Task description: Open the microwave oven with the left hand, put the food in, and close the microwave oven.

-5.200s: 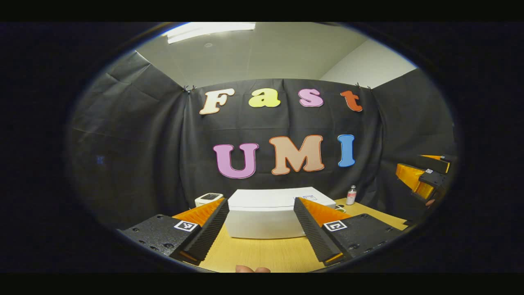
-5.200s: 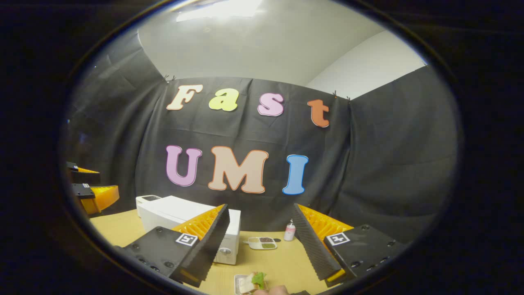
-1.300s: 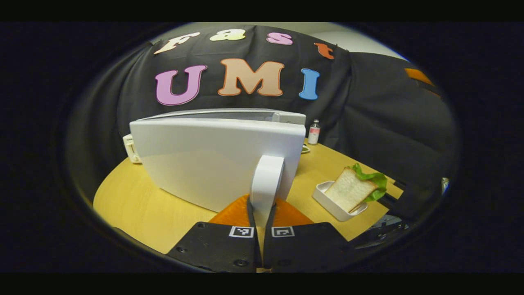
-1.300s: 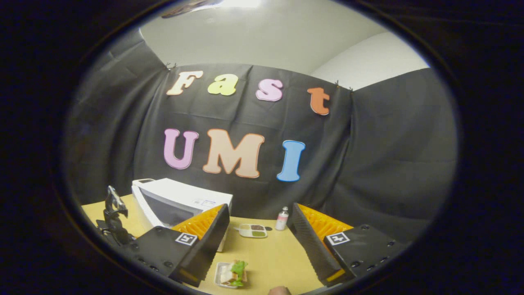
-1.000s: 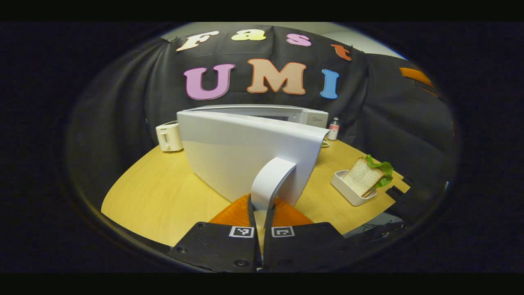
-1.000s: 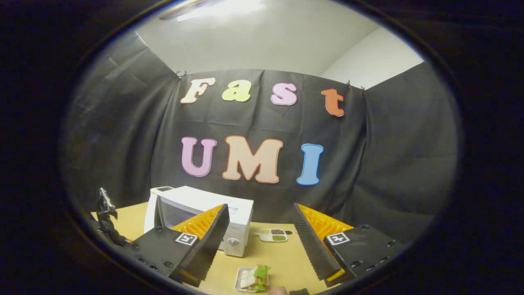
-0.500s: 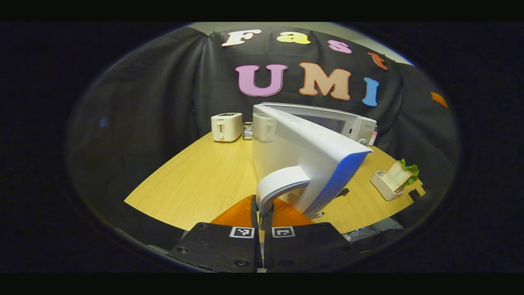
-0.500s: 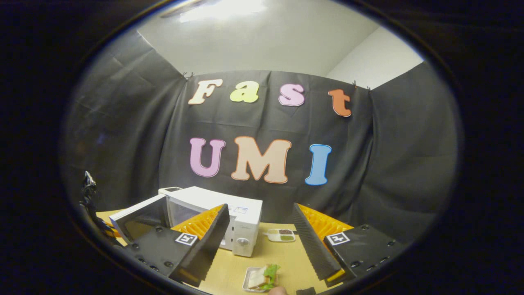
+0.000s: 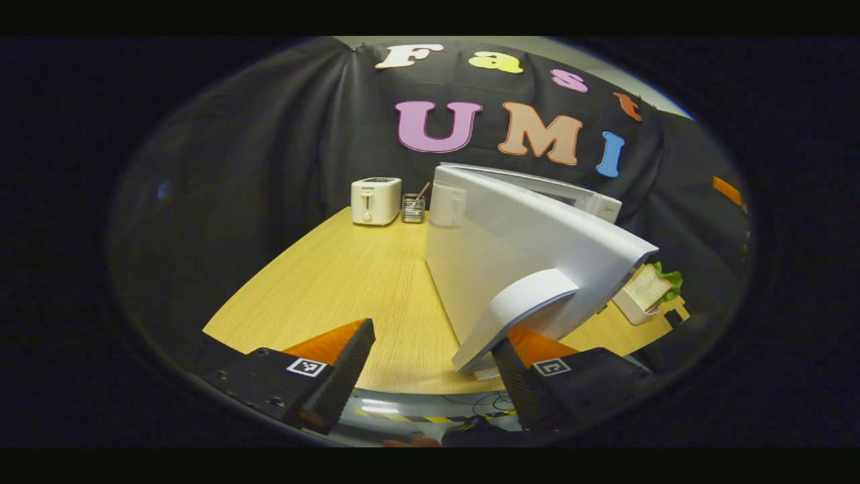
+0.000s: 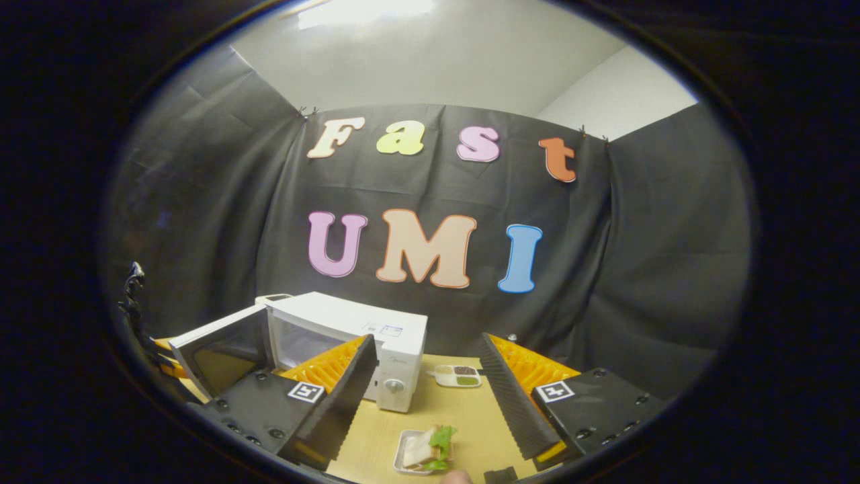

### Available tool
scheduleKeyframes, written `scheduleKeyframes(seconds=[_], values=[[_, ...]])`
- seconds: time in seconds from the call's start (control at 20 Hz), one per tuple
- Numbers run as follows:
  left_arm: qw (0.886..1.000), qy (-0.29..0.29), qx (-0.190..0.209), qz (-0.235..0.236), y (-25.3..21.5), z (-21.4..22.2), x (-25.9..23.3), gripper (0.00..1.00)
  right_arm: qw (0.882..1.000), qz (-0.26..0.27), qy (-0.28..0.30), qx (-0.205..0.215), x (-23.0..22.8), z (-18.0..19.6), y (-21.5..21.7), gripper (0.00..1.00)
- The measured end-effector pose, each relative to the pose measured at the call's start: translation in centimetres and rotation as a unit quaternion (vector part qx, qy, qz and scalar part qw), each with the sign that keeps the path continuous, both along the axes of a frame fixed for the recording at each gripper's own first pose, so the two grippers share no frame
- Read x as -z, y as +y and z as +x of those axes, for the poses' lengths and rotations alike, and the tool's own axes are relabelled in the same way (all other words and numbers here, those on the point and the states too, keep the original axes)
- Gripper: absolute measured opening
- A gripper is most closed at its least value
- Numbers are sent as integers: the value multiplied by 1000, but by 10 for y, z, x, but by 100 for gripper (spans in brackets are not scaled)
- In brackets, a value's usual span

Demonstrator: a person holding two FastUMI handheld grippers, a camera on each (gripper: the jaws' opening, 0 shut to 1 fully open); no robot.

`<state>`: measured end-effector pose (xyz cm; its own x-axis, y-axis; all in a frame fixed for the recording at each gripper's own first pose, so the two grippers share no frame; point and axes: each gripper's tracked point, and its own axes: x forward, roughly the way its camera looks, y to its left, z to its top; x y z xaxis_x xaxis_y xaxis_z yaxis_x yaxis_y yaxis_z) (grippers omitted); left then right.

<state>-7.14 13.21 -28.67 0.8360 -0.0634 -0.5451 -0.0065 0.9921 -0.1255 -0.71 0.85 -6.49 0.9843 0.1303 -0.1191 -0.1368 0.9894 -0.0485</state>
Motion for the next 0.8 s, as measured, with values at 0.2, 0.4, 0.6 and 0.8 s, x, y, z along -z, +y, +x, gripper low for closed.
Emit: scheduleKeyframes(seconds=[0.2, 0.4, 0.6, 0.8], values=[[1000, -9, 9, 1, -10, -7, -7, 94, 1000, -8, 10, -3, 13, 2, -5, 97], [1000, -16, 5, 0, -13, -17, -19, 91, 999, -6, 42, -11, 45, 3, -9, 97], [1000, -26, -4, 8, -17, -29, -36, 91, 995, 10, 97, -17, 94, 7, -13, 98], [998, -56, -19, 6, -20, -41, -78, 91, 985, 7, 171, -9, 156, 12, -26, 97]])
